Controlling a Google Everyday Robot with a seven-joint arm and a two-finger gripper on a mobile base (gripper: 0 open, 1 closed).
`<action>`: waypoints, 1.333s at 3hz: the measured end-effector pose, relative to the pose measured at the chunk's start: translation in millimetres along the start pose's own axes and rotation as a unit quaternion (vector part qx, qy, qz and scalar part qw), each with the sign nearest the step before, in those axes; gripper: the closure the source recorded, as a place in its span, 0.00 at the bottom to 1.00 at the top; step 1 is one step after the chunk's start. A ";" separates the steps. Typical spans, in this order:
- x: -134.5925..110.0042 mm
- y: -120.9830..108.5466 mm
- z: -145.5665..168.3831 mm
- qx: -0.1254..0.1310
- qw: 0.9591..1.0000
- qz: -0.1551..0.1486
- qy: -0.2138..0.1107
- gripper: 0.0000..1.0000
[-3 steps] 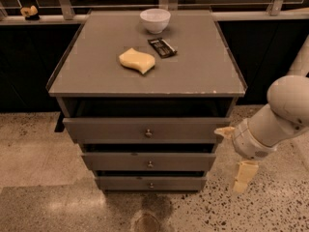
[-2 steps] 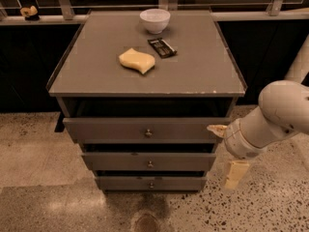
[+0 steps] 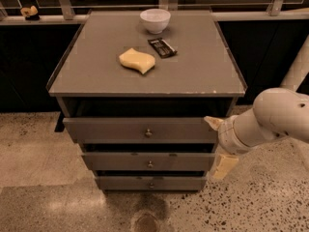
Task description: Open top drawer
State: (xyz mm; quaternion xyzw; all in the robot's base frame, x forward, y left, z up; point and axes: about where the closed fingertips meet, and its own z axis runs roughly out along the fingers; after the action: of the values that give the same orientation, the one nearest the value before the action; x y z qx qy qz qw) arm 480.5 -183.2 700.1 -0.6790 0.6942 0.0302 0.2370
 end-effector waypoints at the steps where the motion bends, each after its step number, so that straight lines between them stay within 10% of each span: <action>1: 1.0 -4.5 3.2 0.005 1.000 -0.001 -0.004 0.00; 4: 13.5 -73.3 65.5 0.040 0.999 -0.004 0.035 0.00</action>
Offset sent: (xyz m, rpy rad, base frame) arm 0.0823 0.0044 -0.0286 0.0398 -0.0957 0.0067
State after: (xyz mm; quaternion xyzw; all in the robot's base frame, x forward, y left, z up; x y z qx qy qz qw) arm 570.0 -177.5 657.6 -0.6722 0.7002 -0.0224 0.2394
